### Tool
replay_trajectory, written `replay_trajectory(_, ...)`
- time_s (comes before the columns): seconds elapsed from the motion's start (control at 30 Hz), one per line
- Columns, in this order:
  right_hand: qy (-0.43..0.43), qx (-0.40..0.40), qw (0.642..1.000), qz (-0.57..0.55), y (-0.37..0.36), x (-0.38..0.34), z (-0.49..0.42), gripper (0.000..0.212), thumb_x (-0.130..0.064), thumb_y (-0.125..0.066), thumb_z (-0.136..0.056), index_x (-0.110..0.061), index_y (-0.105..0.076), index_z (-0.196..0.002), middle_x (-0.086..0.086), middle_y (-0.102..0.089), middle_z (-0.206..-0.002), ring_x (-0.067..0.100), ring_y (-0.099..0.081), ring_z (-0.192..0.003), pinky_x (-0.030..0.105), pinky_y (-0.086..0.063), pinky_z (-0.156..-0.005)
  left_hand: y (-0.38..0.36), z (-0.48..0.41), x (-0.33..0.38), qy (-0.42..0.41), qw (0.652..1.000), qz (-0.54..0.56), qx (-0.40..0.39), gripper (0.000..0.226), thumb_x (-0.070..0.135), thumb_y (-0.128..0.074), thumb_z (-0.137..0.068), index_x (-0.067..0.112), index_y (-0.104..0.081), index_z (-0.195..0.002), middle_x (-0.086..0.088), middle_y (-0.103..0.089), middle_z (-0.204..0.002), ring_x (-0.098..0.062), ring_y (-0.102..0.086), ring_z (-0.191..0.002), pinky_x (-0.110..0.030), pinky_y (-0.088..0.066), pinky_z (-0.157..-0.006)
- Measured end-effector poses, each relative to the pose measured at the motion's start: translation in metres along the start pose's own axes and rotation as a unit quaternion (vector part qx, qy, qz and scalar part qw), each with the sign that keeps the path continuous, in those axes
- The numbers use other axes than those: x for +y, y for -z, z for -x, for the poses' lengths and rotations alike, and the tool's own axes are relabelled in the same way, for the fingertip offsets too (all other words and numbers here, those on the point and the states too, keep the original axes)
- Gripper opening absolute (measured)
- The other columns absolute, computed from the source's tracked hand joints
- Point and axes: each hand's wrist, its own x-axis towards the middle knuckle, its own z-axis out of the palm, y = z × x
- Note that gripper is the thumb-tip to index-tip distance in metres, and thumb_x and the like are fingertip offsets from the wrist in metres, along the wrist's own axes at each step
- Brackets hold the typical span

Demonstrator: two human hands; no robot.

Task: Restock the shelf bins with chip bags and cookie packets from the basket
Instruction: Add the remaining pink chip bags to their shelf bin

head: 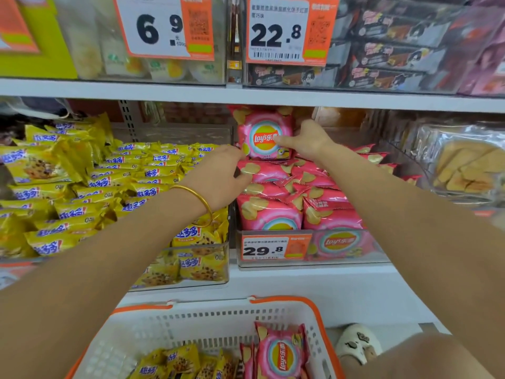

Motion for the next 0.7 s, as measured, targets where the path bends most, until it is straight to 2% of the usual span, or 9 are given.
replay_trajectory(0.07, -0.006, 0.02, 1.0, 0.004, 0.003, -0.002, 0.006, 0.042, -0.028, -0.073, -0.082, -0.001, -0.05, -0.104, 0.009, -0.05, -0.089, 0.021, -0.048, -0.087, 0.028, -0.041, -0.063, 0.002, 0.006, 0.003, -0.007, 1.0, 0.008, 0.025, 0.038, 0.022, -0.05, -0.095, 0.003, -0.051, -0.128, -0.012, -0.048, -0.134, -0.021, -0.038, -0.127, -0.019, -0.024, -0.095)
replay_trajectory(0.17, -0.002, 0.037, 0.999, 0.018, 0.011, -0.006, 0.029, 0.051, -0.02, -0.073, -0.082, 0.002, -0.047, -0.12, 0.015, -0.057, -0.109, 0.025, -0.055, -0.1, 0.035, -0.047, -0.083, 0.006, 0.022, 0.01, -0.036, 0.995, 0.033, 0.092, 0.034, 0.02, -0.052, -0.094, 0.004, -0.055, -0.124, -0.011, -0.053, -0.13, -0.02, -0.042, -0.124, -0.016, -0.024, -0.096)
replay_trajectory(0.23, 0.02, 0.061, 0.998, -0.009, 0.02, -0.011, 0.067, 0.04, -0.013, -0.071, -0.083, -0.003, -0.051, -0.116, 0.01, -0.06, -0.1, 0.02, -0.058, -0.091, 0.035, -0.051, -0.083, 0.009, 0.047, 0.018, -0.073, 0.985, 0.078, 0.134, 0.033, 0.023, -0.051, -0.09, 0.007, -0.061, -0.116, -0.008, -0.058, -0.121, -0.014, -0.047, -0.116, -0.014, -0.029, -0.094)
replay_trajectory(0.3, 0.046, 0.041, 0.995, -0.075, 0.026, -0.014, 0.12, 0.024, -0.006, -0.069, -0.083, -0.007, -0.057, -0.104, 0.01, -0.063, -0.084, 0.018, -0.063, -0.074, 0.038, -0.056, -0.072, 0.007, 0.083, 0.027, -0.098, 0.975, 0.148, 0.133, 0.036, 0.029, -0.047, -0.086, 0.011, -0.063, -0.113, 0.0, -0.06, -0.115, -0.007, -0.05, -0.108, -0.015, -0.037, -0.094)
replay_trajectory(0.37, 0.064, -0.056, 0.992, -0.096, 0.02, -0.007, 0.174, 0.014, -0.003, -0.067, -0.084, -0.008, -0.061, -0.096, 0.012, -0.066, -0.078, 0.02, -0.066, -0.066, 0.038, -0.057, -0.062, -0.009, 0.126, 0.031, -0.096, 0.974, 0.19, 0.082, 0.033, 0.032, -0.046, -0.089, 0.019, -0.062, -0.114, 0.012, -0.057, -0.114, 0.001, -0.05, -0.105, -0.012, -0.039, -0.092)
replay_trajectory(0.43, 0.031, -0.211, 0.975, -0.06, -0.004, 0.013, 0.21, 0.009, -0.007, -0.065, -0.087, -0.008, -0.063, -0.096, 0.011, -0.068, -0.08, 0.019, -0.068, -0.067, 0.035, -0.058, -0.06, -0.034, 0.163, 0.027, -0.07, 0.979, 0.193, 0.003, 0.026, 0.031, -0.05, -0.093, 0.029, -0.061, -0.117, 0.022, -0.051, -0.118, 0.01, -0.044, -0.108, -0.003, -0.032, -0.093)
replay_trajectory(0.53, -0.028, -0.39, 0.914, 0.105, -0.068, 0.064, 0.229, 0.02, -0.013, -0.061, -0.089, -0.01, -0.063, -0.109, 0.009, -0.068, -0.1, 0.019, -0.066, -0.08, 0.029, -0.053, -0.067, -0.082, 0.194, 0.007, -0.027, 0.979, 0.168, -0.116, 0.028, 0.018, -0.052, -0.093, 0.027, -0.061, -0.118, 0.017, -0.051, -0.122, 0.001, -0.042, -0.117, -0.008, -0.03, -0.098)
replay_trajectory(0.6, -0.019, -0.428, 0.876, 0.222, -0.115, 0.106, 0.236, 0.029, -0.009, -0.057, -0.089, -0.007, -0.059, -0.118, 0.009, -0.063, -0.111, 0.02, -0.059, -0.092, 0.026, -0.043, -0.069, -0.106, 0.205, -0.006, 0.016, 0.972, 0.16, -0.17, 0.027, 0.015, -0.052, -0.094, 0.022, -0.063, -0.117, 0.013, -0.054, -0.119, -0.001, -0.046, -0.111, -0.011, -0.034, -0.093)
replay_trajectory(0.7, -0.004, -0.401, 0.86, 0.315, -0.153, 0.148, 0.242, 0.046, -0.003, -0.049, -0.09, -0.005, -0.043, -0.135, 0.014, -0.055, -0.123, 0.026, -0.056, -0.102, 0.029, -0.042, -0.067, -0.128, 0.218, -0.022, 0.048, 0.968, 0.15, -0.196, 0.023, 0.012, -0.053, -0.093, 0.018, -0.065, -0.112, 0.005, -0.062, -0.112, -0.002, -0.051, -0.089, -0.004, -0.035, -0.075)
